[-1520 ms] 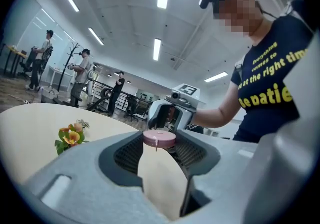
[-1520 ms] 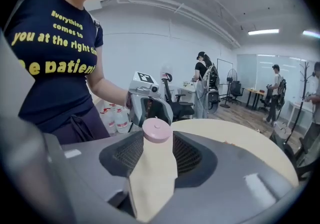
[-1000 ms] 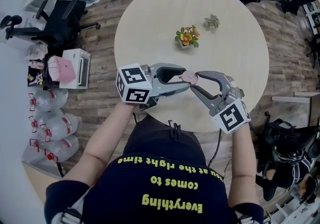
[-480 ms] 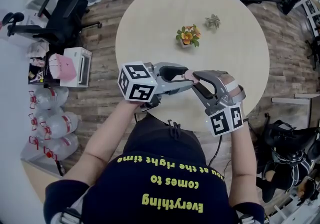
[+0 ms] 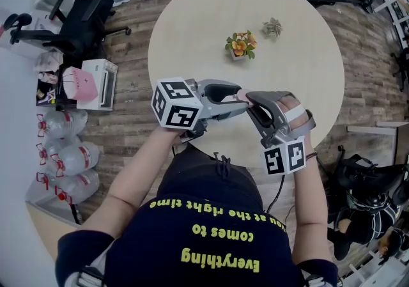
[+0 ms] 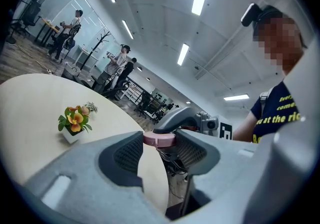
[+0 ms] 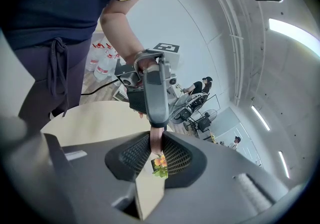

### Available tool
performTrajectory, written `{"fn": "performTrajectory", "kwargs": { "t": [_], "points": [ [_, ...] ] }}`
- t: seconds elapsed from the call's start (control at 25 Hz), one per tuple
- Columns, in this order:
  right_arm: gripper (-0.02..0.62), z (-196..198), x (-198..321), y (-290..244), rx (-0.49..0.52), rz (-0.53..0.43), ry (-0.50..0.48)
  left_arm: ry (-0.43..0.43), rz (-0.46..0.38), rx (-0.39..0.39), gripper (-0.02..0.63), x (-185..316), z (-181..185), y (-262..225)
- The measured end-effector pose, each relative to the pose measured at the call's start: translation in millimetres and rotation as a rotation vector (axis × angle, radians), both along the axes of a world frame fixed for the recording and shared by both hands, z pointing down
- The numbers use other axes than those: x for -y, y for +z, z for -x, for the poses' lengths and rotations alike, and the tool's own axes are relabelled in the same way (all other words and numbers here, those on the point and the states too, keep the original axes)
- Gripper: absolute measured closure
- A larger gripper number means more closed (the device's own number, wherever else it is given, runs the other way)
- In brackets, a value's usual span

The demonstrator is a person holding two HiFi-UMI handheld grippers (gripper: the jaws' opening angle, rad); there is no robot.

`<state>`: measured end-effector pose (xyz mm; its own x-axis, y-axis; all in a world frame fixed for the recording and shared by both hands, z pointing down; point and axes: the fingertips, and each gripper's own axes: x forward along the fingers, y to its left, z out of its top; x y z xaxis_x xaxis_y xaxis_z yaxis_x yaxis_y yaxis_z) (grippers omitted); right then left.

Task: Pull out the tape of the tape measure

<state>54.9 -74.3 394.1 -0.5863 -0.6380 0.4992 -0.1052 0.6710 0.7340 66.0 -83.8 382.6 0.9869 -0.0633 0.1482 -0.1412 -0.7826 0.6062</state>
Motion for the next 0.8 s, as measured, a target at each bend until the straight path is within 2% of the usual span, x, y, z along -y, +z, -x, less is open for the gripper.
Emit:
{"fn": "performTrajectory", "kwargs": {
  "t": [0.24, 0.36, 0.64, 0.8],
  "points": [
    [0.512, -11, 1, -3, 0.017, -0.012, 0.043, -0.05, -0.015, -0.056, 0.397, 4, 3, -5],
    [0.512, -19, 0, -7, 0.042, -0.021, 0.073, -0.051, -0.007, -0.077, 0.453, 3, 9, -6],
    [0.512, -16, -2, -11, 0.053, -0.036, 0.073, 0.019, -0.002, -0.081, 0.52, -8, 7, -2],
    [0.512, -16, -4, -12, 0.046, -0.04, 0.069, 0.022, -0.013, -0.083, 0.574, -9, 6, -5]
  ]
}}
